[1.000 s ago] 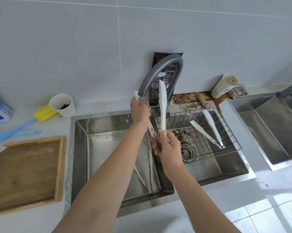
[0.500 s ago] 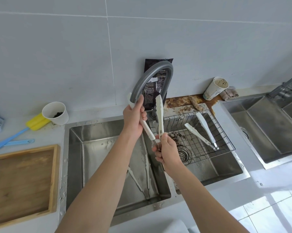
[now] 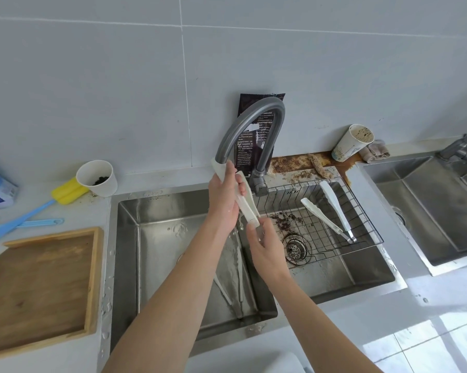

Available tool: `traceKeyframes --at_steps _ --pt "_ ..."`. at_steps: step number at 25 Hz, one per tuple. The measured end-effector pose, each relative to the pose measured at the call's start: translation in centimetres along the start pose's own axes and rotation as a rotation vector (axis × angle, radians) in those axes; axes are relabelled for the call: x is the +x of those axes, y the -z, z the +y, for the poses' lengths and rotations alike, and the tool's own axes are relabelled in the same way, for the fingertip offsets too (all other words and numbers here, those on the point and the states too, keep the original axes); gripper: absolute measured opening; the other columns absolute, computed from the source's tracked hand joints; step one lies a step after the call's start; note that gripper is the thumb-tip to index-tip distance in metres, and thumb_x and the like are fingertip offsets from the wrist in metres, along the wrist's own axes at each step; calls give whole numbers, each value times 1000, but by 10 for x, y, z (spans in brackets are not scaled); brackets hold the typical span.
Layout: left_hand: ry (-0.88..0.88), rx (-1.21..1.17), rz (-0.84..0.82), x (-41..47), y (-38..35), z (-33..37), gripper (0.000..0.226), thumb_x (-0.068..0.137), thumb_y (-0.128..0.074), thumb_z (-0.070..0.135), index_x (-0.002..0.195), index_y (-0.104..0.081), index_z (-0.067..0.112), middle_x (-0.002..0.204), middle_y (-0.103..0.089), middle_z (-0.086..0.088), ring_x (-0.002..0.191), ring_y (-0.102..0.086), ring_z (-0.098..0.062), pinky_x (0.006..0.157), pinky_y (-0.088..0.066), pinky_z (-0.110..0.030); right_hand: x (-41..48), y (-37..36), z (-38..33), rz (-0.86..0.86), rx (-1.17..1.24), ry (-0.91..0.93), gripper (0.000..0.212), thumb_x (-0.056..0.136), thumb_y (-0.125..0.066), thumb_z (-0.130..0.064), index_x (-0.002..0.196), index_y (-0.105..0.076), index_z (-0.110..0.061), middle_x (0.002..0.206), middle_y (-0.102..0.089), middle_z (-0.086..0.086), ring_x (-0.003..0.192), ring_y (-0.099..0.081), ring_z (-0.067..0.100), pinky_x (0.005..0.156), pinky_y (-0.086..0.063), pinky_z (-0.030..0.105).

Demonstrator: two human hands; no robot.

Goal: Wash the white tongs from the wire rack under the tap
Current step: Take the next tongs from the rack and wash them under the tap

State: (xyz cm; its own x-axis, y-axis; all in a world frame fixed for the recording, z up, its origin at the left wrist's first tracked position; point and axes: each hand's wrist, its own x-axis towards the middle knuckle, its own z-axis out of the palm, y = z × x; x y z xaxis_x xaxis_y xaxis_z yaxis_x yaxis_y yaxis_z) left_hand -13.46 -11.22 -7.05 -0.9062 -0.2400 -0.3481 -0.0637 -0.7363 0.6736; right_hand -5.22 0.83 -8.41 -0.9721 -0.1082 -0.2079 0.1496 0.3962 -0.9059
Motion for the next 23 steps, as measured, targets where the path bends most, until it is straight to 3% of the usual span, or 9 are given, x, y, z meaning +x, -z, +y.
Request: traceKeyframes --at_steps 2,5,7,9,10,12,15,20,23 --pt "42 -18 -9 -1 3 -1 36 99 -46 45 102 -55 10 70 -58 -2 55 -55 -12 57 -48 -24 0 -1 7 -34 -8 -46 22 103 -42 -35 86 -50 -23 70 -58 -4 56 -47 4 52 -41 23" --pt "14 41 105 -6 14 -9 37 102 -37 44 107 -59 14 88 -68 -4 82 -67 -17 72 -52 -28 -2 -1 16 -72 149 -153 23 105 -41 -29 88 -52 -17 83 -68 1 60 -52 6 51 -42 18" --pt "-97 344 277 -11 24 -22 27 101 -47 36 116 -54 15 111 -62 -4 103 -60 -18 85 -50 -30 -4 -2 19 -89 280 -199 23 105 -41 -29 88 -52 -17 85 -71 1 57 -52 5 49 -41 17" --pt "-102 635 336 -15 34 -32 45 97 -56 32 135 -40 15 136 -45 -6 119 -51 -19 101 -43 -35 -5 -6 20 -95 363 -219 23 105 -41 -28 88 -50 -17 87 -72 3 57 -52 5 50 -40 18" --pt "-52 686 322 -16 38 -37 55 96 -57 31 142 -32 14 138 -42 -5 119 -52 -17 100 -44 -33 -5 -8 20 -98 389 -217 23 105 -41 -27 87 -49 -16 88 -72 4 57 -51 6 51 -39 19" --pt "38 620 242 -17 38 -43 50 99 -52 28 142 -28 15 119 -58 0 91 -67 -5 76 -54 -22 -5 -12 18 -114 417 -205 24 105 -40 -24 84 -48 -15 83 -69 2 58 -50 8 51 -39 21" --pt "20 637 238 -12 33 -46 23 102 -40 22 124 -40 16 89 -64 2 54 -65 1 43 -46 -11 -6 -12 14 -143 373 -172 28 106 -39 -23 81 -49 -12 73 -64 -7 56 -47 8 51 -38 22" --pt "-113 600 347 18 20 -10 16 105 -32 16 106 -45 7 75 -53 -2 36 -49 4 35 -37 -9 -21 -10 14 -236 393 -127 34 106 -36 -21 79 -54 -12 77 -65 0 53 -45 8 49 -36 18" --pt "-125 654 331 20 15 -7 15 105 -32 14 103 -45 8 74 -52 -2 35 -48 8 35 -35 -6 -16 -15 8 -186 493 -133 45 106 -38 -20 67 -59 -25 79 -66 4 52 -44 8 50 -36 20"
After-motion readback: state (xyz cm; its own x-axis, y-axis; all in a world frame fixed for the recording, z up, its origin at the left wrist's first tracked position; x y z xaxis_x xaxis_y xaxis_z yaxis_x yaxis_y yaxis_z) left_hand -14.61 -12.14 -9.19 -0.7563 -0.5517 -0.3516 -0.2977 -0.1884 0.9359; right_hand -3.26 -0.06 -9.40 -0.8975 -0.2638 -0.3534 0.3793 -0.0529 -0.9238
